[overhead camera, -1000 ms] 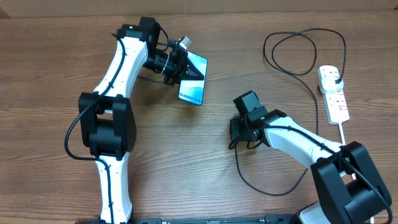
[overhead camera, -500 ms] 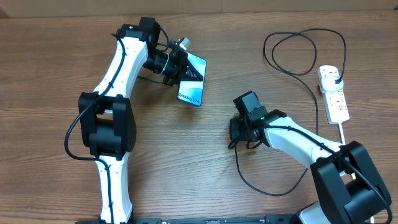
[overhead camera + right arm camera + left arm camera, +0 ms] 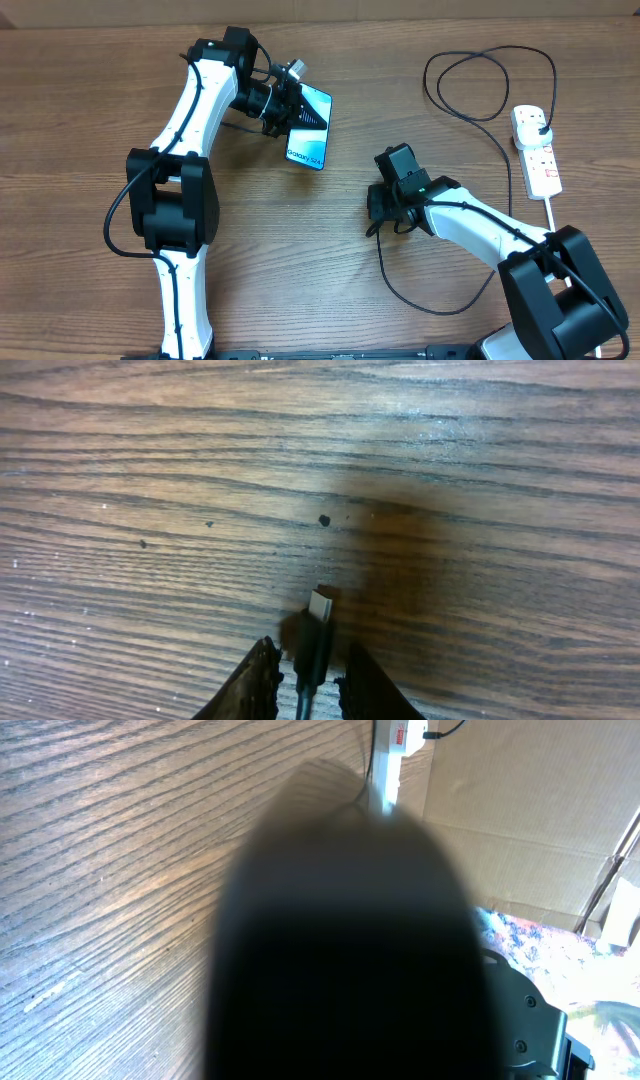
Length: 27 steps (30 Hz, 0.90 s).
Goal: Plug charger to phone and switch on socket
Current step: 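Close the right gripper on the cable plug near its tip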
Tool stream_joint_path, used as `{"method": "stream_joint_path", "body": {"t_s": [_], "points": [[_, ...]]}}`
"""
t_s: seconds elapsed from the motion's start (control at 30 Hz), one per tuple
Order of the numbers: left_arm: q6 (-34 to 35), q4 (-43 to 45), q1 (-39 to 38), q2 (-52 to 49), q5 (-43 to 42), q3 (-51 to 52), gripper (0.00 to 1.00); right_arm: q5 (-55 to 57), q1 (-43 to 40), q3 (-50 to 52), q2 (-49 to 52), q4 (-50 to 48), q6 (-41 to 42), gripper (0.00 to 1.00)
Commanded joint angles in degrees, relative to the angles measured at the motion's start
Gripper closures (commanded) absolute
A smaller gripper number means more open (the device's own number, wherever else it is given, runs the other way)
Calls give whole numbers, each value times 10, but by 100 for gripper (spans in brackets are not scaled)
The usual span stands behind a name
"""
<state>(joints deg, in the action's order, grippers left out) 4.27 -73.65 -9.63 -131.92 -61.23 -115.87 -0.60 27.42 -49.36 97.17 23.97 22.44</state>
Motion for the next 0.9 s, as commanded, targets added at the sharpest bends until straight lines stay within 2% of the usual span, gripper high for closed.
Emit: {"method": "stream_joint_path", "body": {"t_s": [0.0, 0.27, 0.53, 0.87], "points": [[-9, 0, 1, 0, -17, -5, 96, 10, 2, 6, 12, -3, -2, 78], [-9, 1, 1, 0, -19, -5, 96, 9, 2, 7, 12, 0, -2, 80], [-9, 9, 1, 0, -36, -5, 96, 9, 2, 7, 12, -2, -2, 90], [-9, 9, 1, 0, -36, -5, 96, 10, 2, 7, 12, -5, -2, 86]]}}
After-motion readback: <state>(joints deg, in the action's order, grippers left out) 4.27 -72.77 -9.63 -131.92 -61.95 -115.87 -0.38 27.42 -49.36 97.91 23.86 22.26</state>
